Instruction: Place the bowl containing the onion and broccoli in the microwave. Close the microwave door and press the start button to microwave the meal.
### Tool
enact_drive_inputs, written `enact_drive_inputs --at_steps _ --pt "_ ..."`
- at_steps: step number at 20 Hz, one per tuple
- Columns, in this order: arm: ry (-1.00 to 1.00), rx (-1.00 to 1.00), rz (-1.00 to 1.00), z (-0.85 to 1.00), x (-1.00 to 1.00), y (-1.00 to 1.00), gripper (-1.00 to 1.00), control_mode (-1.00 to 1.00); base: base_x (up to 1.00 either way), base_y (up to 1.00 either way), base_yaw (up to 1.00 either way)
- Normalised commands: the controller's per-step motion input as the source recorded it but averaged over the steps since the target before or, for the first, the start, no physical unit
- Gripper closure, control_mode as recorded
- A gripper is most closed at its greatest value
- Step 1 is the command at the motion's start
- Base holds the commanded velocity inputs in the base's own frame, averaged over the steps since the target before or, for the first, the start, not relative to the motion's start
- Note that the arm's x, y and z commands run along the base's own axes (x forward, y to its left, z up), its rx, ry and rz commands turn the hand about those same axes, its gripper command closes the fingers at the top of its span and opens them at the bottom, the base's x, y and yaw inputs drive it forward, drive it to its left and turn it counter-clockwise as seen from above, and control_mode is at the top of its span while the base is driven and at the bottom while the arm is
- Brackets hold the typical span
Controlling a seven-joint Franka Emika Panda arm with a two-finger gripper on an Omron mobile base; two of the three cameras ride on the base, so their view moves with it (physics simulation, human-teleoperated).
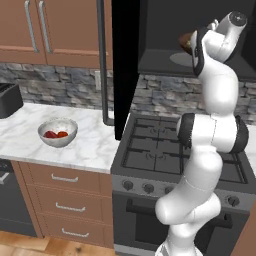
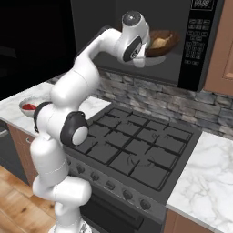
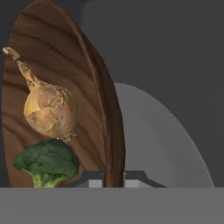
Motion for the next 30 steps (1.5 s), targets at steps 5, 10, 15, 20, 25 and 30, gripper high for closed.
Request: enact_drive_inputs --at_steps 5,10,15,20,25,30 --pt "0.0 -0.03 0.0 0.0 0.07 0.4 1.0 -1.0 0.0 0.0 0.0" --pt "0.0 -0.05 0.0 0.0 0.0 0.37 1.0 -1.0 0.0 0.0 0.0" --pt "0.0 -0.04 0.0 -0.18 0.05 0.21 -1.0 -1.0 0.0 0.0 0.0" --pt "-0.06 0.0 0.0 -0.18 0.08 0.0 -1.0 -1.0 0.0 0.0 0.0" --pt "-0.24 -0.02 0.0 0.01 -0.43 0.03 -1.0 -1.0 0.0 0.0 0.0" --pt "-0.33 -0.13 0.07 0.0 -1.0 0.32 -1.0 -1.0 0.0 0.0 0.0"
